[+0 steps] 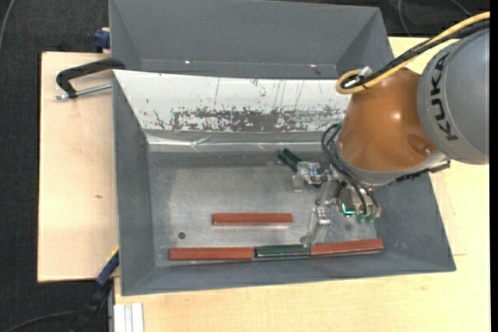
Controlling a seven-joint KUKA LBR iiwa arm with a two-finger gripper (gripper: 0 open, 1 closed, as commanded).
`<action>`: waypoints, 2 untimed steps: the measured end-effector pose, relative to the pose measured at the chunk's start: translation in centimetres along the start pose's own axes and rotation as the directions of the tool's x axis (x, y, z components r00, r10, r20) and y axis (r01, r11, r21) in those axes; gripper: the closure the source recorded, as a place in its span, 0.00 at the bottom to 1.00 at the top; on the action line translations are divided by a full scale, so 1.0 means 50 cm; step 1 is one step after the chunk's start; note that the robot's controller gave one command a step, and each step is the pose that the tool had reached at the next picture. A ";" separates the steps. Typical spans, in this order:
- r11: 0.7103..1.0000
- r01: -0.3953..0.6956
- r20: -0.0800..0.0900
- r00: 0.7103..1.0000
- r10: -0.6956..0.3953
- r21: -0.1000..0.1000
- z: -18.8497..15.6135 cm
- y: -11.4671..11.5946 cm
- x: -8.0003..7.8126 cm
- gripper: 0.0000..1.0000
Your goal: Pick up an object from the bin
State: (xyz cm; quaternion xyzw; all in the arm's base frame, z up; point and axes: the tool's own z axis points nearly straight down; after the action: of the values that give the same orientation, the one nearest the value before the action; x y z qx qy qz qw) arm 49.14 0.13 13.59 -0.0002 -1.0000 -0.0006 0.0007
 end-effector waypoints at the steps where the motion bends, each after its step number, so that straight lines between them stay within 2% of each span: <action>1: 0.986 0.164 0.004 0.986 -0.164 -0.001 0.133 0.062 -0.084 0.00; 2: 0.987 0.163 0.006 0.987 -0.163 0.000 0.130 0.061 -0.085 1.00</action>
Offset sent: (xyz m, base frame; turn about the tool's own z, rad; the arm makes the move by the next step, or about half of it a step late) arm 0.0415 0.0295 -0.0659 -0.1642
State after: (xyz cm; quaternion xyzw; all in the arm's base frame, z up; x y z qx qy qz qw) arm 53.40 3.18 7.07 0.0816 -0.9967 -0.0007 -0.0024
